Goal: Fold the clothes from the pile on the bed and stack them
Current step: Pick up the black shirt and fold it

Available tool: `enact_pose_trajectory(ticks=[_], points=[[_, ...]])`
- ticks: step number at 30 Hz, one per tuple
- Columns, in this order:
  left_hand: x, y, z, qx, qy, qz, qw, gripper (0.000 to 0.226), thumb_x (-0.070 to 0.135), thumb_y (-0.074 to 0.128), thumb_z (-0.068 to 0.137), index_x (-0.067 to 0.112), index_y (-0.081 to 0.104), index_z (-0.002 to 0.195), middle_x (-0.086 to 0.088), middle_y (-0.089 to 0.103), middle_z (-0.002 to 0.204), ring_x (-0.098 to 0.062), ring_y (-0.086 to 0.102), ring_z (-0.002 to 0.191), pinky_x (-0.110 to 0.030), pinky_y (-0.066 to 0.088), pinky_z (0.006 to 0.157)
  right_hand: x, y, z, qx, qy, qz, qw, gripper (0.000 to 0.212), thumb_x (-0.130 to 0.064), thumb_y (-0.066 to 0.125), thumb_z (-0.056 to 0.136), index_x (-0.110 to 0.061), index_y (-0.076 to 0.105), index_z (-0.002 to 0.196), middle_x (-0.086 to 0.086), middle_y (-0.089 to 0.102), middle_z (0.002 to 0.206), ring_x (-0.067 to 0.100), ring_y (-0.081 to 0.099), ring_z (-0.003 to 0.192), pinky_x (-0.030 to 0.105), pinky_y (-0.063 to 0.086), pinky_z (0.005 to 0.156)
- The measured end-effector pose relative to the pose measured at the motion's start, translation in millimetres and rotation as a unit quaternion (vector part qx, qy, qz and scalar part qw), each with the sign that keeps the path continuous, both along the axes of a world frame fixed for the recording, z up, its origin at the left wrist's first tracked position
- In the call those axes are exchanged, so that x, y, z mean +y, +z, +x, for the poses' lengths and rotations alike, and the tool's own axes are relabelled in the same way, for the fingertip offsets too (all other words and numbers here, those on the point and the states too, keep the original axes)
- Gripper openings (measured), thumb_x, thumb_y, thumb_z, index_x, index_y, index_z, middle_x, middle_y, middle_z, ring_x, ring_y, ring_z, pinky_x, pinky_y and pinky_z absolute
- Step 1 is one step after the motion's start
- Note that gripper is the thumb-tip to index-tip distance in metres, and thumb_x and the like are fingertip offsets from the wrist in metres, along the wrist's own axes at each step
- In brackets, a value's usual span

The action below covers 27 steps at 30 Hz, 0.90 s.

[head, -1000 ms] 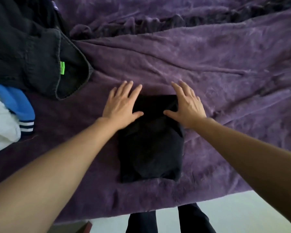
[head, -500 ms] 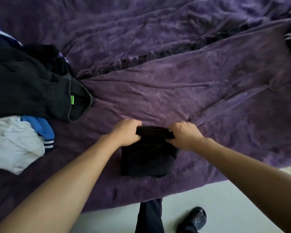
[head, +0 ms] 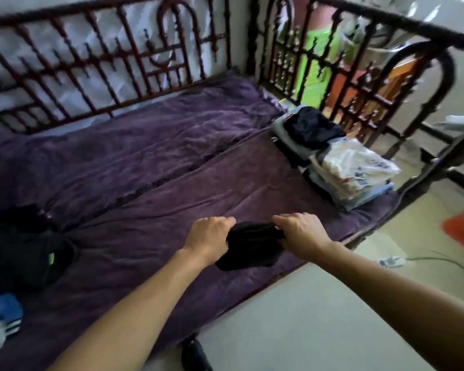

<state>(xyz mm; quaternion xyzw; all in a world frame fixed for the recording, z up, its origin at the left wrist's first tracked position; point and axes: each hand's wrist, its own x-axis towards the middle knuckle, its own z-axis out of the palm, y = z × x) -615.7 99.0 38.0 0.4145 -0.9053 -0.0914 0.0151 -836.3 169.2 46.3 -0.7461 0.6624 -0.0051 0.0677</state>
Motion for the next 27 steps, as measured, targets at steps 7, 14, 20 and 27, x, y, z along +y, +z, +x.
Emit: enact_pose_trajectory(ticks=[7,14,20,27], points=[[24.2,57.6,-149.9,0.018,-0.066,-0.015,0.998,0.011,0.021,0.051,0.083,0.023,0.052,0.094,0.000,0.066,0.092,-0.029,0.063,0.088,-0.037,0.047,0.070,53.0,65.1,-141.5,0.025,-0.051,-0.054,0.997,0.016,-0.030,0.061,0.077,-0.024,0.054,0.090,-0.003,0.067,0.090,0.029,0.064,0.090,0.033,0.037,0.059],[4.8,75.6,-254.3,0.040,-0.097,-0.031,0.994,0.013,0.022,0.055,0.083,0.022,0.050,0.095,-0.002,0.066,0.096,-0.031,0.064,0.090,-0.038,0.046,0.070,39.3,90.1,-243.4,0.065,-0.092,-0.076,0.991,0.025,-0.028,0.059,0.077,-0.032,0.060,0.102,-0.004,0.068,0.103,0.024,0.062,0.100,0.032,0.045,0.071],[-62.7,73.2,-333.9,0.070,-0.093,-0.023,0.993,0.018,0.029,0.056,0.087,0.021,0.051,0.102,-0.003,0.066,0.102,-0.031,0.062,0.096,-0.038,0.045,0.075,-38.0,102.0,-323.6,0.111,-0.092,-0.052,0.988,0.024,-0.029,0.054,0.080,-0.034,0.056,0.104,-0.006,0.067,0.100,0.024,0.064,0.095,0.031,0.039,0.065],[-165.5,71.9,-415.9,0.099,-0.060,-0.017,0.993,0.012,0.025,0.054,0.090,0.018,0.049,0.100,-0.002,0.064,0.100,-0.030,0.063,0.094,-0.035,0.042,0.068,-159.0,113.9,-403.9,0.117,-0.073,-0.047,0.989,0.030,-0.025,0.057,0.080,-0.037,0.055,0.108,-0.008,0.066,0.101,0.022,0.064,0.095,0.031,0.040,0.064]])
